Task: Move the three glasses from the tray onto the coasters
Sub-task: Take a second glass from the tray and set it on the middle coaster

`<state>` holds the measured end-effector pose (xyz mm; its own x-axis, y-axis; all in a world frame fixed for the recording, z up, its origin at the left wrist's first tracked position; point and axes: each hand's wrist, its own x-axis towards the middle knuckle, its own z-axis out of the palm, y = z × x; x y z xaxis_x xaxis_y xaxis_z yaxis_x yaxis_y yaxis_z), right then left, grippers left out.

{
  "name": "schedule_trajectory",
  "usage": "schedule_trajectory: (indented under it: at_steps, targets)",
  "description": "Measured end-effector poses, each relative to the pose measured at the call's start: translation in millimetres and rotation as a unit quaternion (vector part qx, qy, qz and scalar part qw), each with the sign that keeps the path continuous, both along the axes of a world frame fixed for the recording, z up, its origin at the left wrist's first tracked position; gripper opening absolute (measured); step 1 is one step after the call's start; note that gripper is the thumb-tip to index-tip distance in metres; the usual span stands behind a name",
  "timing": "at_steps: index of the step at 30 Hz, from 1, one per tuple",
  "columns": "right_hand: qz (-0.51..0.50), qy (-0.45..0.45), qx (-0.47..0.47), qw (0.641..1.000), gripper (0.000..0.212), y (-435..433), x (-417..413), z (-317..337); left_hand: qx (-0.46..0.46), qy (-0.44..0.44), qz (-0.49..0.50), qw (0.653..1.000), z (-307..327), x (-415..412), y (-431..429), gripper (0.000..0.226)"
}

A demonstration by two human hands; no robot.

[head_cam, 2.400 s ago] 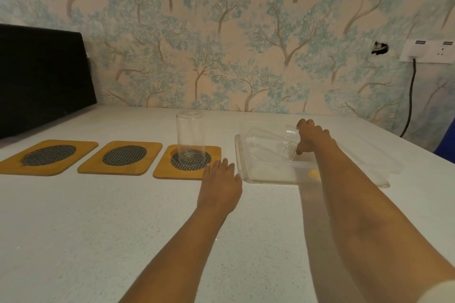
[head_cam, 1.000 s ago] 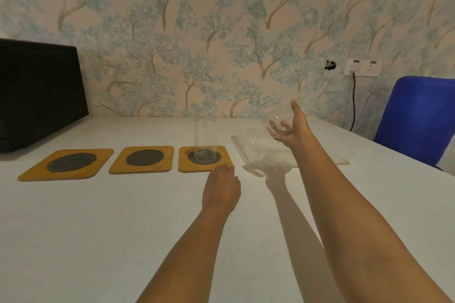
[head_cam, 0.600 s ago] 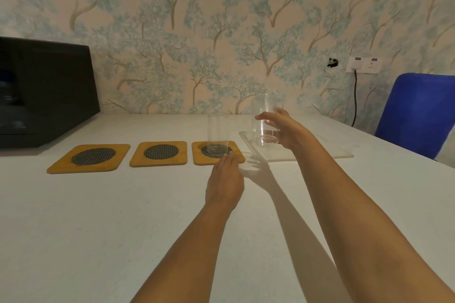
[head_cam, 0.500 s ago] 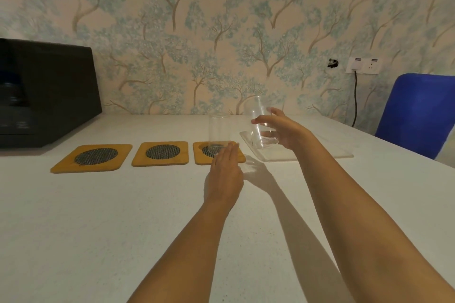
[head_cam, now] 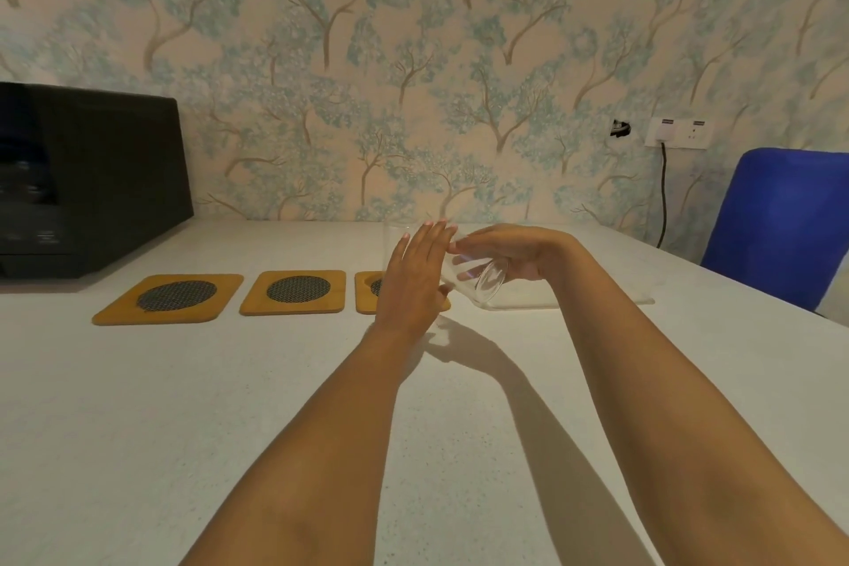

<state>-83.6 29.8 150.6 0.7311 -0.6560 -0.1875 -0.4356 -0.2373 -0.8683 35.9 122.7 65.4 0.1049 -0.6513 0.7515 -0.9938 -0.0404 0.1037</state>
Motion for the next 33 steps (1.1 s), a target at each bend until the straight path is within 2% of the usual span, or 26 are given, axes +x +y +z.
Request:
schedule_trajectory:
  at_steps: [4, 7, 8, 9, 11, 13, 17, 20, 23, 28, 33]
  targets:
    - [0.004, -0.062, 0.079, 0.995, 0.033, -6.0, -3.8, -2.4, 0.002, 0.04, -0.015, 0.999, 0.2, 9.2, 2.6, 0.074]
    - [-0.038, -0.176, 0.155, 0.971, 0.037, -12.7, -5.6, -8.3, -0.029, 0.159, 0.014, 0.987, -2.6, 13.1, 7.5, 0.076]
    - [-0.072, -0.194, 0.139, 0.968, 0.037, -13.4, -2.1, -13.8, -0.041, 0.199, 0.028, 0.979, -3.4, 12.9, 9.3, 0.076]
    - [-0.11, -0.189, 0.082, 0.972, 0.037, -14.2, 3.2, -21.5, -0.056, 0.228, 0.04, 0.971, -3.7, 12.2, 11.0, 0.076]
    - [-0.17, -0.114, -0.097, 0.974, 0.041, -13.7, 15.5, -39.0, -0.09, 0.272, 0.052, 0.957, -3.8, 11.4, 12.8, 0.075]
    - [-0.166, -0.04, -0.241, 0.955, 0.043, -8.2, 26.3, -55.7, -0.114, 0.314, 0.065, 0.94, -2.7, 12.1, 13.8, 0.073]
    - [-0.126, 0.083, -0.387, 0.91, 0.042, 1.4, 40.3, -86.3, -0.142, 0.402, 0.083, 0.901, 0.9, 18.8, 16.5, 0.069]
    - [-0.116, 0.136, -0.423, 0.888, 0.044, 1.2, 44.1, -105.4, -0.149, 0.423, 0.09, 0.889, 3.6, 29.2, 19.5, 0.066]
    - [-0.124, 0.143, -0.435, 0.881, 0.045, 1.0, 44.8, -119.0, -0.144, 0.421, 0.106, 0.889, 4.4, 43.2, 21.6, 0.071]
    - [-0.136, 0.127, -0.415, 0.891, 0.045, 2.4, 48.1, -130.4, -0.142, 0.458, 0.124, 0.869, 4.6, 63.9, 20.9, 0.076]
    - [-0.158, 0.097, -0.375, 0.908, 0.046, 2.1, 48.6, -137.5, -0.14, 0.457, 0.128, 0.869, 5.8, 84.3, 16.3, 0.066]
